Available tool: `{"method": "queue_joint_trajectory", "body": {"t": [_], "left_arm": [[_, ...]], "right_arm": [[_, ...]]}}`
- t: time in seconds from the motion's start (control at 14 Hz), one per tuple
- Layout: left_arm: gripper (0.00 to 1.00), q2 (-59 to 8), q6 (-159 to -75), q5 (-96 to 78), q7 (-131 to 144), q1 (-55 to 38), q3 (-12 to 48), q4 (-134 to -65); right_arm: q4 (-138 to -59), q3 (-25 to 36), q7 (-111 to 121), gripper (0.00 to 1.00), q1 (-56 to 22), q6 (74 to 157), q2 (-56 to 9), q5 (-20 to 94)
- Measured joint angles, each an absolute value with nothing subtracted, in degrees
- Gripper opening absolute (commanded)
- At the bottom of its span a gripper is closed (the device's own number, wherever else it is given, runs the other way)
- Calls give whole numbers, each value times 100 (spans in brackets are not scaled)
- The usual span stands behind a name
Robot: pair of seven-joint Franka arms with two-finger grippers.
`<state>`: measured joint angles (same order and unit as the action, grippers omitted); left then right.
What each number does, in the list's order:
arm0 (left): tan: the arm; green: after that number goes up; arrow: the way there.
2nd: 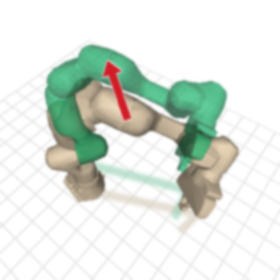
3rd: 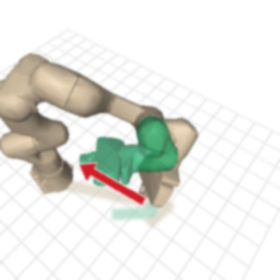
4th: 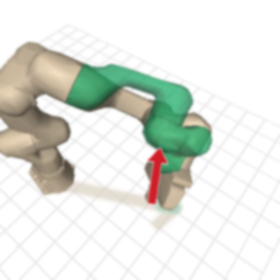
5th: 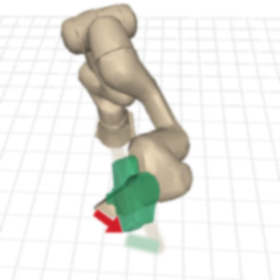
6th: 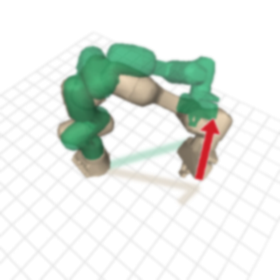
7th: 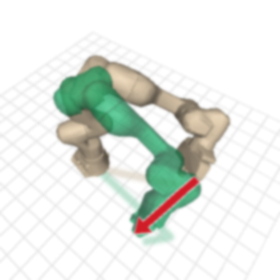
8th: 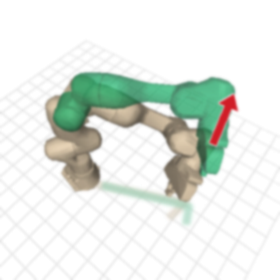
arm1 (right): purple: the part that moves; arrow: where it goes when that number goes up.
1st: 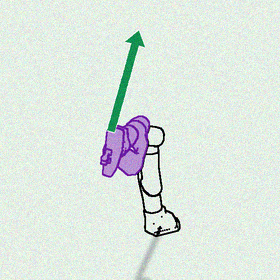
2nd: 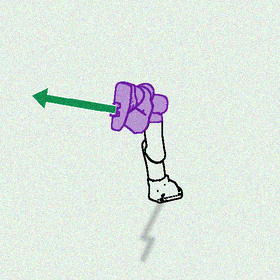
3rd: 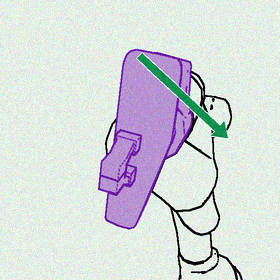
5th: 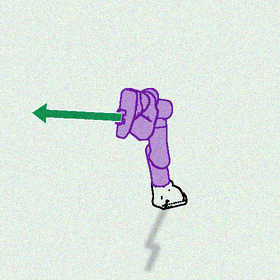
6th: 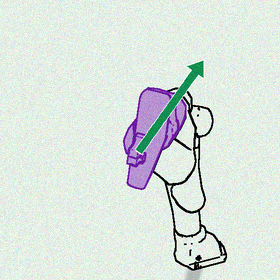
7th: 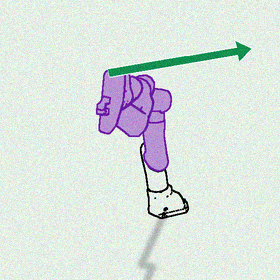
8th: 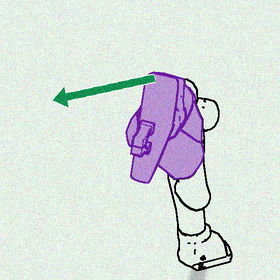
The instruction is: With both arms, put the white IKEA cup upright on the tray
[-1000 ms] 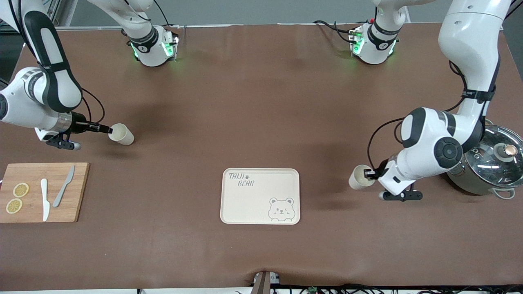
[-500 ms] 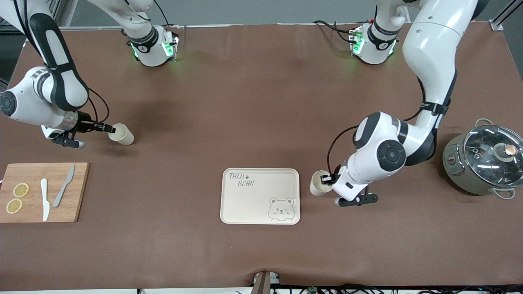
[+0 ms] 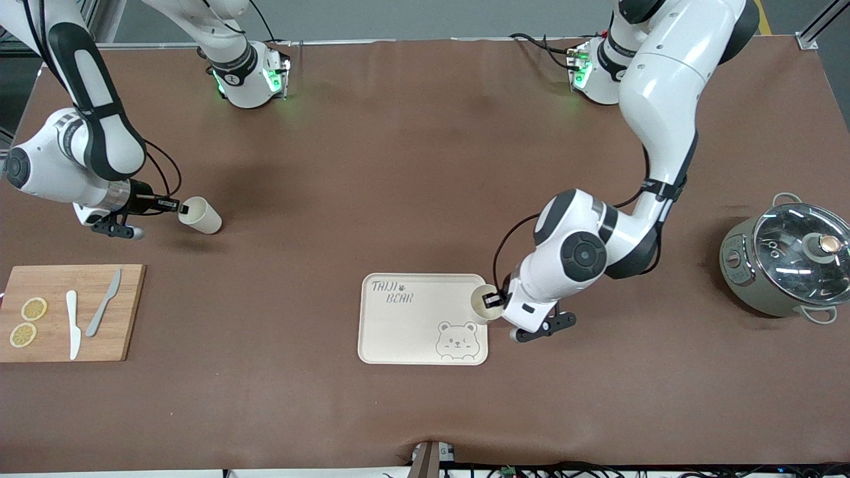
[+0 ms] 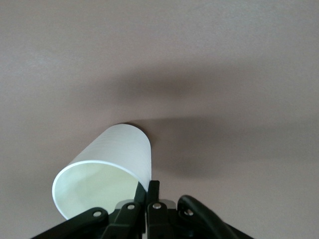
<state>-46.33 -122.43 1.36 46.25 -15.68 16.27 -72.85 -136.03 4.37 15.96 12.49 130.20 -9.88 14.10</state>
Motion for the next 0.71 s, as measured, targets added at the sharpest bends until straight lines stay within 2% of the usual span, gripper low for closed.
{"method": "queue_joint_trajectory", "body": {"t": [0.21, 0.57, 0.71], "left_arm": [[0, -4812, -12261, 136, 4972, -2179, 1009, -7133], [0, -5117, -12472, 136, 5302, -2528, 837, -6945], [0, -5186, -12597, 136, 5302, -2530, 816, -6935]], "right_arm": [[-13434, 427, 1772, 0, 1248, 12868, -977, 1439], [-12122, 426, 1816, 0, 1247, 10946, -891, 1451], [-11567, 423, 1815, 0, 1233, 10431, -877, 1458]]}}
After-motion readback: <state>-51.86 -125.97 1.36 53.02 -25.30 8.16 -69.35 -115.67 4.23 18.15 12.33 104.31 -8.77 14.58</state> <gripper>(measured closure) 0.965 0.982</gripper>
